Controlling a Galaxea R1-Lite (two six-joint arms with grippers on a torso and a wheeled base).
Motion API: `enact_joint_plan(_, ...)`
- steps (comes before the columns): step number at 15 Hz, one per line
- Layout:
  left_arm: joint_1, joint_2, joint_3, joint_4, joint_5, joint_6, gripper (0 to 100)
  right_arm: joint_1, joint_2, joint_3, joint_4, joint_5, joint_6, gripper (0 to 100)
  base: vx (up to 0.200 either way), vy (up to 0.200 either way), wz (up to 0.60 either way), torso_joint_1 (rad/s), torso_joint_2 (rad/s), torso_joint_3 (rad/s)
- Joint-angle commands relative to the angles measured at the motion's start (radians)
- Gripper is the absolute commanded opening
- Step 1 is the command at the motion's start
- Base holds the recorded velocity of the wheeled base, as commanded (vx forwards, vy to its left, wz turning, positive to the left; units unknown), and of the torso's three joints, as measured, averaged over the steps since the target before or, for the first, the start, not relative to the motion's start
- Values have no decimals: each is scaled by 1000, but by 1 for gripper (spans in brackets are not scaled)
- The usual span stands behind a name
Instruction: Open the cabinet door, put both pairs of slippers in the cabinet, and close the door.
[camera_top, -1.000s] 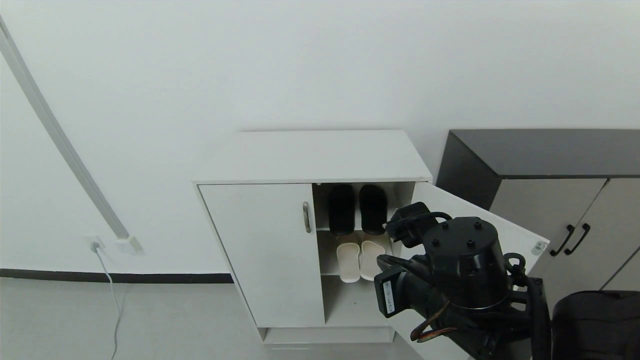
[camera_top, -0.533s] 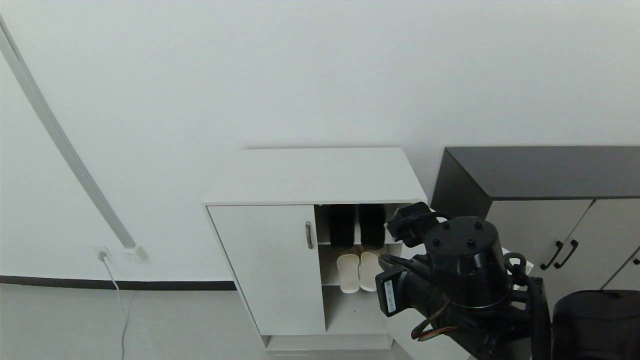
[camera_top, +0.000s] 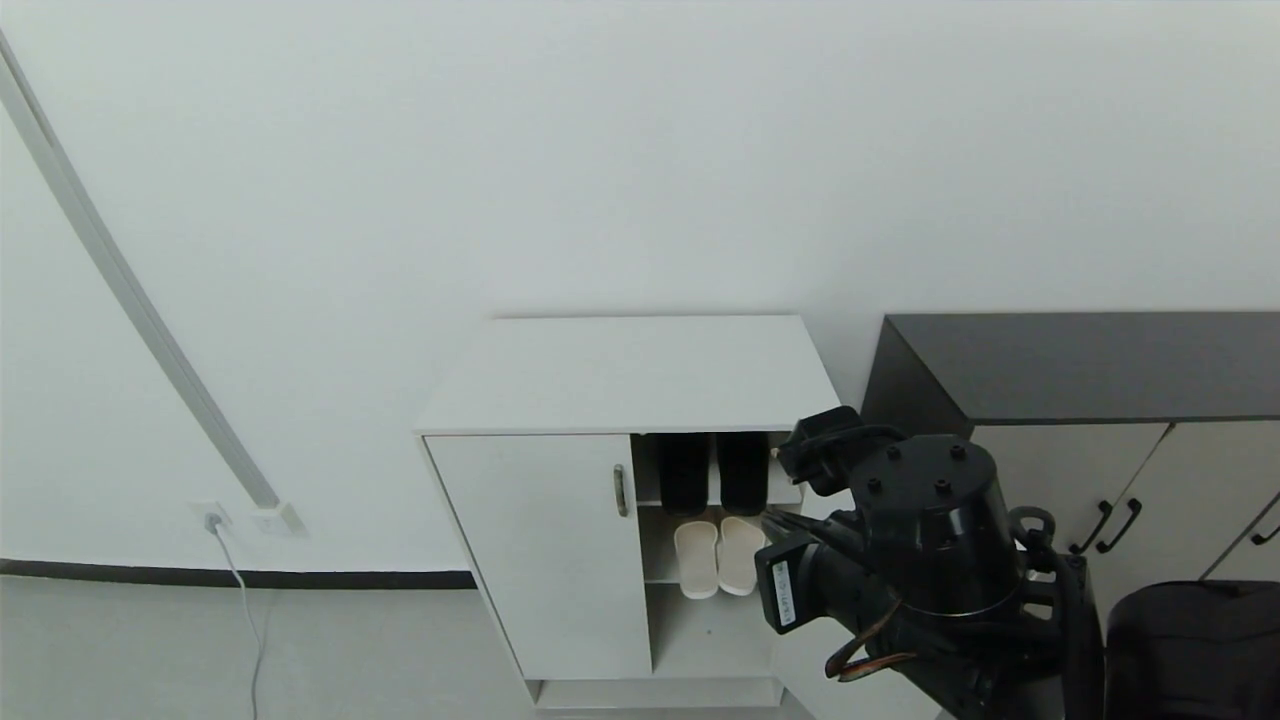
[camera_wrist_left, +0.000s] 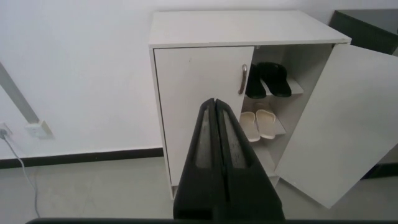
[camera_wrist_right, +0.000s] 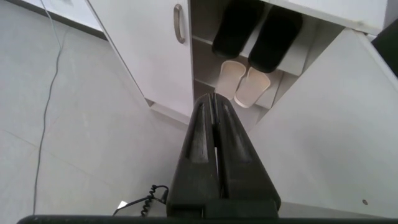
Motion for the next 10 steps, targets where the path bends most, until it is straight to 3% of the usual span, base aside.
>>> enact_joint_plan(1, 0, 0, 0, -1, 0, 0, 0, 0, 0, 4, -2, -1, -1, 0, 0, 0, 0, 0, 0, 0)
enact_joint_plan(10, 0, 0, 0, -1, 0, 0, 0, 0, -1, 34, -51, -1, -22, 0, 0, 0, 0, 0, 0, 0)
